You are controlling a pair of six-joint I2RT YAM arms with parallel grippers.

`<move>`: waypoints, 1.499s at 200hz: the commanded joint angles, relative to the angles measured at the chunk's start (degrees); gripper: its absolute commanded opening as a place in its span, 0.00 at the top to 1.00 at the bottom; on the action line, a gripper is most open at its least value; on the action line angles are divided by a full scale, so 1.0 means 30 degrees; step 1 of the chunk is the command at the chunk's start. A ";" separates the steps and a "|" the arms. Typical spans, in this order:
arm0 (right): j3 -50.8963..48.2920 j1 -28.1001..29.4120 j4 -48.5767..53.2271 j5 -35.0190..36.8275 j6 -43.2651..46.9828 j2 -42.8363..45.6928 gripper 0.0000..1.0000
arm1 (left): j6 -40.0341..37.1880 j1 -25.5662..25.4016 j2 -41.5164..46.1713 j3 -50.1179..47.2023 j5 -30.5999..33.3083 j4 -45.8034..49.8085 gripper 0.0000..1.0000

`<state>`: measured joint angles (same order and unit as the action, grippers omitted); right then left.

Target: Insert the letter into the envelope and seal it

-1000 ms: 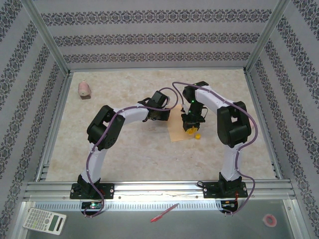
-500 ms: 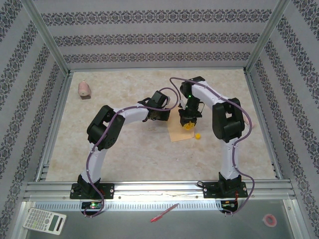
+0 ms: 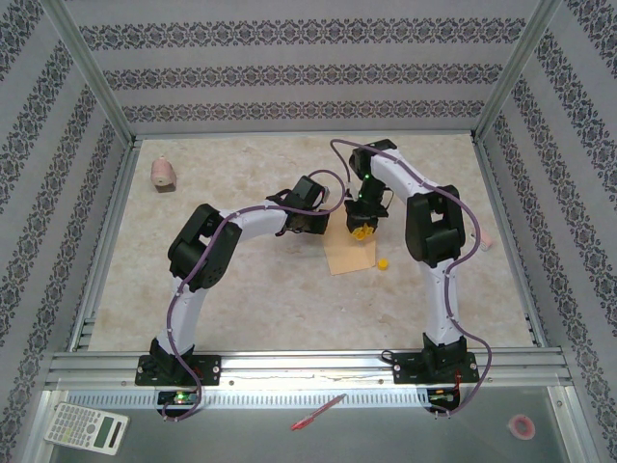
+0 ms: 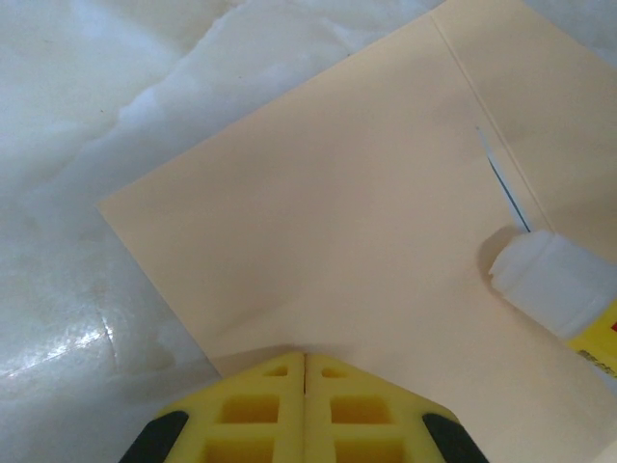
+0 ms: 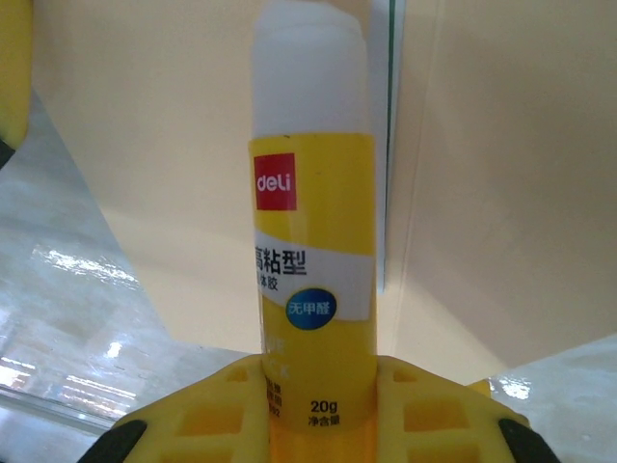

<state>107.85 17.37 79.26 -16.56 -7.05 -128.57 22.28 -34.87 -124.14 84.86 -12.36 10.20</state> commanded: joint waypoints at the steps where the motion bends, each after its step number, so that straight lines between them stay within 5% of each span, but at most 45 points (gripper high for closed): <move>1: -0.1521 -0.0093 -0.0593 0.0316 0.0218 0.0535 0.95 | -0.0089 -0.0256 0.0131 -0.0285 -0.0191 0.0660 1.00; 99: -0.7094 0.0217 -0.1170 -0.0407 -0.0052 0.4764 0.95 | 0.0242 -0.0262 0.0053 -0.0225 -0.0100 0.0740 1.00; 199: -0.6776 0.0401 -0.1514 -0.1044 -0.0684 0.5730 0.96 | 0.0587 -0.0270 0.1154 -0.0811 -0.0216 0.0321 1.00; 300: -0.6264 0.0417 -0.5334 -0.1755 -0.3408 0.8184 0.96 | 0.1153 0.0006 0.6132 -0.1835 -0.1006 -0.0058 0.42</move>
<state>87.26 17.89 66.98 -20.69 -14.11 -107.44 24.95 -34.87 -110.32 81.10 -14.33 10.00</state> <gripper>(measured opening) 0.166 0.522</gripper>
